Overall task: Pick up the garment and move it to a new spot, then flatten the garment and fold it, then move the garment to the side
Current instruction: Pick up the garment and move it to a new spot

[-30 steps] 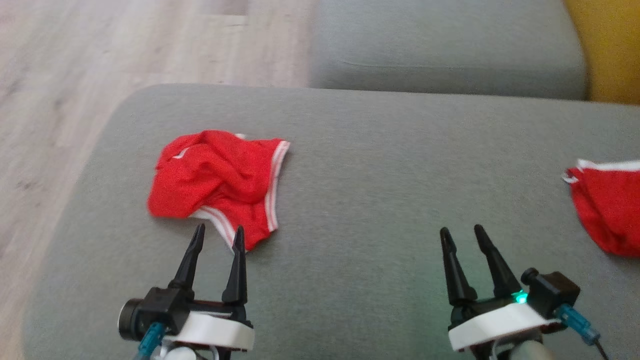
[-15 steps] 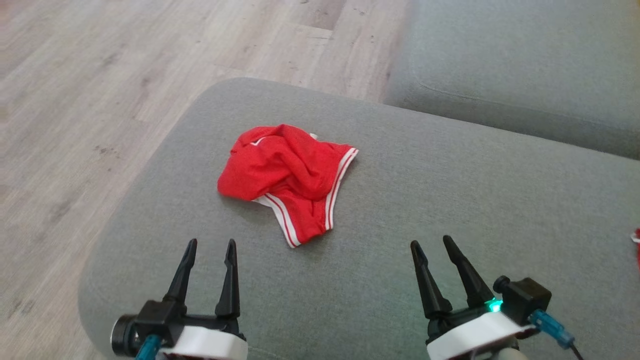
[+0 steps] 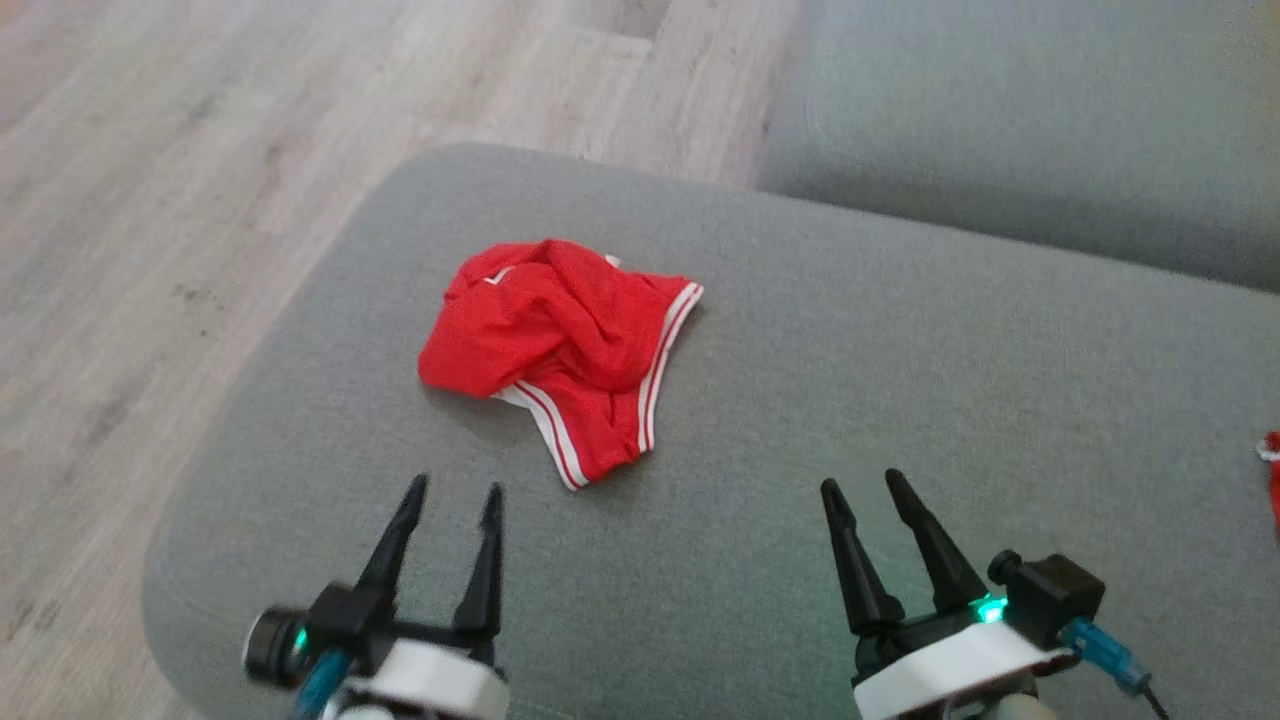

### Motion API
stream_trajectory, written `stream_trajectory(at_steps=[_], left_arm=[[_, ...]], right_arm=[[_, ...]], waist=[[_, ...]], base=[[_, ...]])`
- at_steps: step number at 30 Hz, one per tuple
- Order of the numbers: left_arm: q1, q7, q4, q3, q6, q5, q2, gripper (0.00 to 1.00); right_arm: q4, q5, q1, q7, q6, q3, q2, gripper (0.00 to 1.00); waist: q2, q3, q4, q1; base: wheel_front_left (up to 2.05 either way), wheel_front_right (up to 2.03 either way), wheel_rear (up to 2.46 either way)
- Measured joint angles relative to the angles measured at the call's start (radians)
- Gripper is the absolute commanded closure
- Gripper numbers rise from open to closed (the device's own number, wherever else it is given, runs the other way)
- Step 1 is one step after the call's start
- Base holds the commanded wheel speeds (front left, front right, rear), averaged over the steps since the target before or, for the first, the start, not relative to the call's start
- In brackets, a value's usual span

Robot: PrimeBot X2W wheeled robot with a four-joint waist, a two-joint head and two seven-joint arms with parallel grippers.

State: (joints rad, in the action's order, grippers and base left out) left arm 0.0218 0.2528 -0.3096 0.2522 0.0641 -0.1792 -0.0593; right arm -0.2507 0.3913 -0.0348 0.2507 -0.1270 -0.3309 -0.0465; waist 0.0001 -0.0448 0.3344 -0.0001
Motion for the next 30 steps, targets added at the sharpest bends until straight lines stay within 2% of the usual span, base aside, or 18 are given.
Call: stream_trajectory(at_steps=[4,9,16,22,28,29,30], left_arm=[[0.092,-0.034,-0.045,0.039,0.024,0.015,-0.008,0.0],[0.316,-0.113,-0.135,0.099,0.049,0.03,-0.016,0.0],[0.531,-0.22,-0.354,0.177,0.061,0.03,-0.024,0.0],[0.67,-0.235,-0.516,0.203,0.068,0.029,-0.029,0.0],[0.734,-0.234,-0.658,0.203,0.058,0.029,-0.042,0.0],[0.737,-0.225,-0.673,0.202,0.057,0.029,-0.042,0.57],[0.74,-0.216,-0.687,0.202,0.054,0.029,-0.041,1.0]], right_arm=[[0.007,-0.017,0.006,0.0,0.0,0.017,0.0,0.0],[0.016,-0.04,0.048,0.0,0.0,0.032,0.0,0.0],[0.028,-0.06,0.111,0.0,0.0,0.039,-0.001,0.0],[0.032,-0.06,0.15,0.0,0.0,0.042,-0.001,0.0],[0.034,-0.06,0.167,0.0,0.0,0.041,-0.002,0.0],[0.035,-0.06,0.168,0.0,0.0,0.042,-0.002,0.0],[0.035,-0.06,0.168,0.0,0.0,0.042,-0.002,0.0]], waist=[[0.0,0.036,-0.017,0.0002],[0.0,0.109,-0.06,0.0003],[-0.0001,0.214,-0.131,0.0004],[-0.0001,0.287,-0.19,0.0004],[-0.0001,0.329,-0.232,0.0003],[-0.0001,0.332,-0.236,0.0003],[-0.0001,0.333,-0.238,0.0003]], base=[[0.0,0.0,0.0],[0.0,0.0,0.0],[0.0,0.0,0.0],[0.0,0.0,0.0],[0.0,0.0,0.0],[0.0,0.0,0.0],[0.0,0.0,0.0]])
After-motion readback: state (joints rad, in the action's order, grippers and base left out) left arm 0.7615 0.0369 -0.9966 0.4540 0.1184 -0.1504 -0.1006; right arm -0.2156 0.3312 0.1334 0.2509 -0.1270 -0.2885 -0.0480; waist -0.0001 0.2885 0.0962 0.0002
